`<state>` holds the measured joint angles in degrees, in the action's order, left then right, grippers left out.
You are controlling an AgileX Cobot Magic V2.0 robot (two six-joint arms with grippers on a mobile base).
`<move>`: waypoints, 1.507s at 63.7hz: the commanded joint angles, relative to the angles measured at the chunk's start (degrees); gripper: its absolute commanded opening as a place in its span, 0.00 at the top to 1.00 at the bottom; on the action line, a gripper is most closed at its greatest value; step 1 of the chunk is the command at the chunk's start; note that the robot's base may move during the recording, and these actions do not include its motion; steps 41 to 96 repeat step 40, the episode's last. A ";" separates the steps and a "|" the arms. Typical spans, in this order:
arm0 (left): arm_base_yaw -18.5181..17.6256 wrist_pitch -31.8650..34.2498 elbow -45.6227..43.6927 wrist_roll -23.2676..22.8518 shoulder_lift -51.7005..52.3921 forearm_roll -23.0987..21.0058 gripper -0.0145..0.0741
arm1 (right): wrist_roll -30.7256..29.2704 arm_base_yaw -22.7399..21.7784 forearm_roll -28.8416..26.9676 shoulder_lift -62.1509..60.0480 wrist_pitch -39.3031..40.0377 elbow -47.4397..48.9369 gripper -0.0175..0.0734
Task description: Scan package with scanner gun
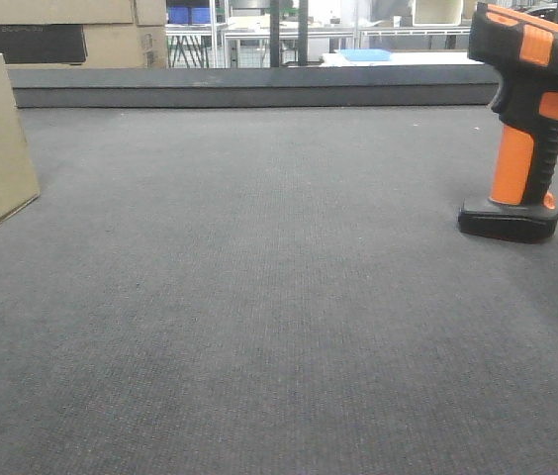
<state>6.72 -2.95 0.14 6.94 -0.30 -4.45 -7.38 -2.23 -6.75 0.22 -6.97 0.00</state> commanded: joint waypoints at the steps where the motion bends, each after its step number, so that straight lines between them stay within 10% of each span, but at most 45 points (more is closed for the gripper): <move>1: -0.48 1.04 -0.14 -0.14 0.30 -0.29 0.96 | 0.26 -0.33 0.54 -0.22 1.00 0.00 0.98; 96: -0.48 1.04 -0.14 -0.14 0.30 -0.29 0.96 | 0.26 -0.33 0.54 -0.22 1.00 0.00 0.98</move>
